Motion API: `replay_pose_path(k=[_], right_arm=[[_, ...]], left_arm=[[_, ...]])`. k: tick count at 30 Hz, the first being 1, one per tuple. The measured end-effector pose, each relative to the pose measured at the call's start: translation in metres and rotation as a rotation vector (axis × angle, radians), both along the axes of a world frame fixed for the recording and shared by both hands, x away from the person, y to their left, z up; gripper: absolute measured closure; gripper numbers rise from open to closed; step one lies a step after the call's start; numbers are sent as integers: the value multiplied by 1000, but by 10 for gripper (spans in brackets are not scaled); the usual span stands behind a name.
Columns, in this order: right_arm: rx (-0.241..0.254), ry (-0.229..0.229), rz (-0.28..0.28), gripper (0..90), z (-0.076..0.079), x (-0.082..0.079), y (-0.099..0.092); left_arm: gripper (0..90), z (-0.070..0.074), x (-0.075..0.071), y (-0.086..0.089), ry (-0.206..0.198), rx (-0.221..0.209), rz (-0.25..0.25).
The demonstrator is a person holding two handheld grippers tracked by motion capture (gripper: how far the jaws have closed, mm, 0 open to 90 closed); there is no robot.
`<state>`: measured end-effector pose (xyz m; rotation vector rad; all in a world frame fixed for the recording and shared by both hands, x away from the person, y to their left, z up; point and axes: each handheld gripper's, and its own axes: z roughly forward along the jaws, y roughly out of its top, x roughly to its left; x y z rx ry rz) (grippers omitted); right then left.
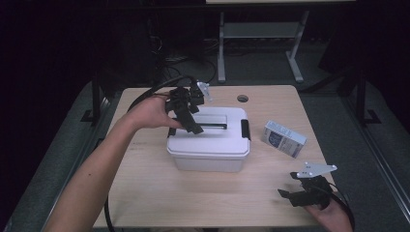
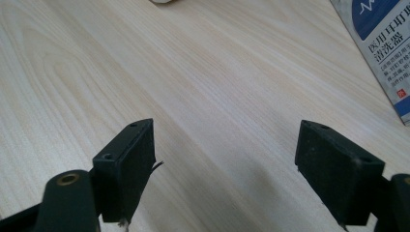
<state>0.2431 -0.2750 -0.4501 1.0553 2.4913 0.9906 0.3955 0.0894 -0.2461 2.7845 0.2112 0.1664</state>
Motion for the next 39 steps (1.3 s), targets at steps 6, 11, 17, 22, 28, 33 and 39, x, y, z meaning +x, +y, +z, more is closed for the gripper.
replay_pose_path(k=[6, 11, 17, 22, 28, 33, 39], right_arm=[[-1, 1, 3, 215, 0, 0, 0], [-2, 0, 4, 215, 0, 0, 0], [1, 1, -2, 215, 1, -1, -1], [2, -3, 2, 215, 1, -1, -1], [-1, 0, -1, 215, 1, -2, -1], [4, -5, -3, 215, 1, -2, -2], [3, -5, -3, 215, 1, -2, -3]], left_arm=[[265, -1, 3, -11, 0, 7, -16], [280, -2, 7, -19, 4, 11, -31], [332, -6, 10, -26, 1, 33, -48], [416, -10, 12, -31, 0, 54, -58], [527, -15, 12, -34, -1, 74, -76], [628, -19, 14, -37, 2, 105, -81], [738, -19, 17, -39, 5, 100, -83]])
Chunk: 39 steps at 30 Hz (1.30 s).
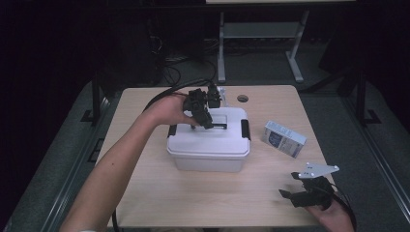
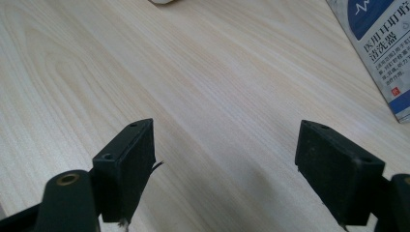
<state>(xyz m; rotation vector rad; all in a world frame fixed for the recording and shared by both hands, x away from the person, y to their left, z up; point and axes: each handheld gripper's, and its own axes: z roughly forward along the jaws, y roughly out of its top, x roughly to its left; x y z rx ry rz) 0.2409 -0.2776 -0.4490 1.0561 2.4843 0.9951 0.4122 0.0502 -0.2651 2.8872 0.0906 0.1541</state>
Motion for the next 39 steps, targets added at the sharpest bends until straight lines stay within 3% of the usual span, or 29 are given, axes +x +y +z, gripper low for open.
replay_pose_path(k=[7, 39], right_arm=[[0, -1, 1, 215, 0, 0, 0], [12, 18, 1, 215, -3, 0, -1]], left_arm=[[807, 1, 4, -3, -11, 5, 7], [848, 7, 14, -6, 30, 6, -21]])
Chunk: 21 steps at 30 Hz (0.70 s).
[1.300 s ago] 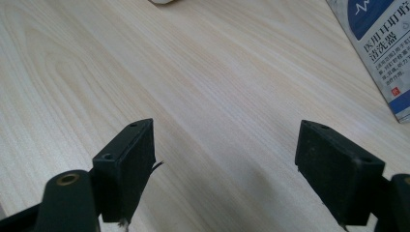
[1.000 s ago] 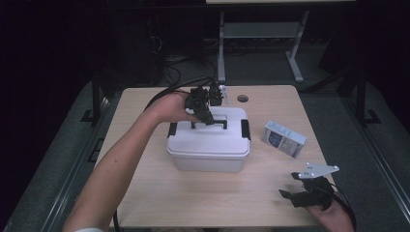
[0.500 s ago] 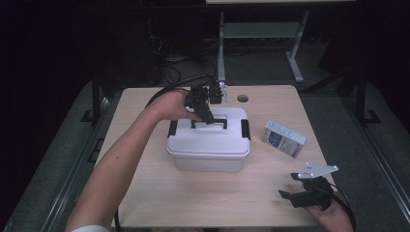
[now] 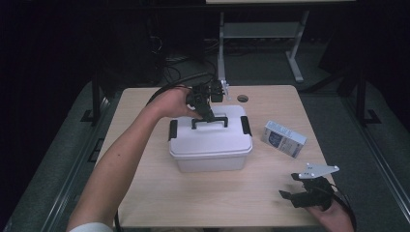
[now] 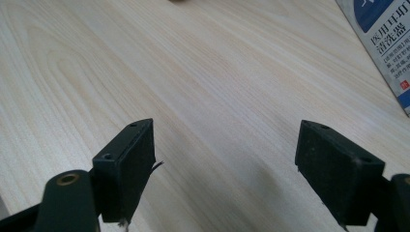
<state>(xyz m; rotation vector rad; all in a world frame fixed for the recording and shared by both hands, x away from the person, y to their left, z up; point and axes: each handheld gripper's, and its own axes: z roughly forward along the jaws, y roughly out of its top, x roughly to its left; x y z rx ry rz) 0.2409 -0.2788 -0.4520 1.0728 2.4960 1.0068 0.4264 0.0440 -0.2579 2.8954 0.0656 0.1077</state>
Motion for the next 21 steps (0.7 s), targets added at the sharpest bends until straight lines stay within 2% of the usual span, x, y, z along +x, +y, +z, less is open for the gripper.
replay_pose_path(k=[16, 21], right_arm=[[-8, 5, 1, 215, -1, 1, 1], [-5, 6, -1, 214, -1, 0, 2]], left_arm=[[849, 14, -3, 9, 10, -25, 3], [849, 20, -5, 10, -2, -23, 4]])
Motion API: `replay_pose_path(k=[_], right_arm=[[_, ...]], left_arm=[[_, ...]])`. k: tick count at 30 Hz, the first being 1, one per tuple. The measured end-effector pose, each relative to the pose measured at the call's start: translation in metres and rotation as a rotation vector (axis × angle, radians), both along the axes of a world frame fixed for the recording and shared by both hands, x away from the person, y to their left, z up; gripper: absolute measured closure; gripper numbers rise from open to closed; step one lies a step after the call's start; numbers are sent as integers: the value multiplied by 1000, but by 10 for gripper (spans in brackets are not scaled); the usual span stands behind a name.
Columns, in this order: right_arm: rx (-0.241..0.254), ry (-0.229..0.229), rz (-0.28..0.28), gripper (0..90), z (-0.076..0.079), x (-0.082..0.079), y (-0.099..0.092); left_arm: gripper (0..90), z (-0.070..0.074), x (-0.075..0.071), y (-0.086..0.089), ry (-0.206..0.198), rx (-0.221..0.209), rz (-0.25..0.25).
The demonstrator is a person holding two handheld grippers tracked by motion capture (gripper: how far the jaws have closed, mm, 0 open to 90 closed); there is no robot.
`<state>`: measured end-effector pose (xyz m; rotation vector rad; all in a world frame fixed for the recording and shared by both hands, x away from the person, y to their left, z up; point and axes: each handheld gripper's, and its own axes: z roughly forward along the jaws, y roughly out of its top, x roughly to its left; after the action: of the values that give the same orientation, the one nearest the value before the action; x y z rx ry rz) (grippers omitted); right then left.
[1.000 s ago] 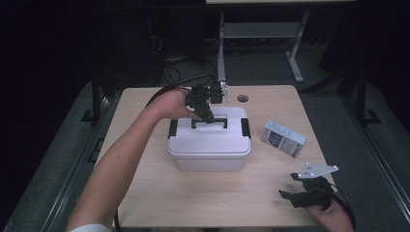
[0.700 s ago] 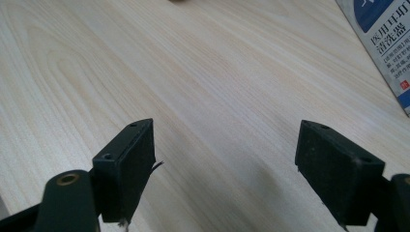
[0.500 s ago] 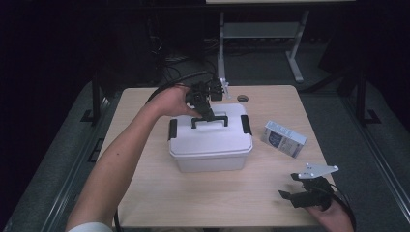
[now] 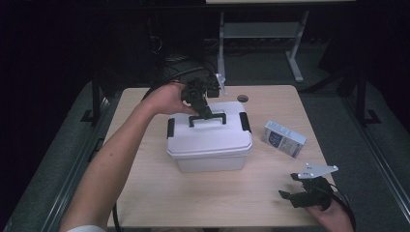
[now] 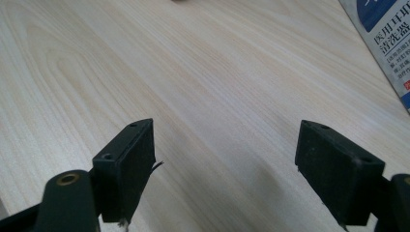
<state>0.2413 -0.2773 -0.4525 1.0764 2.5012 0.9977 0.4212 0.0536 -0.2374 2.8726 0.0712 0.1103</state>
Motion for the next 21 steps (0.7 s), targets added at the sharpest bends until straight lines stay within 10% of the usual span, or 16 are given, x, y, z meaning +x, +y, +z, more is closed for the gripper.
replay_pose_path(k=[21], right_arm=[[-13, -3, 10, 214, -1, 0, 4]], left_arm=[[849, 32, -20, 24, -41, -4, 27]])
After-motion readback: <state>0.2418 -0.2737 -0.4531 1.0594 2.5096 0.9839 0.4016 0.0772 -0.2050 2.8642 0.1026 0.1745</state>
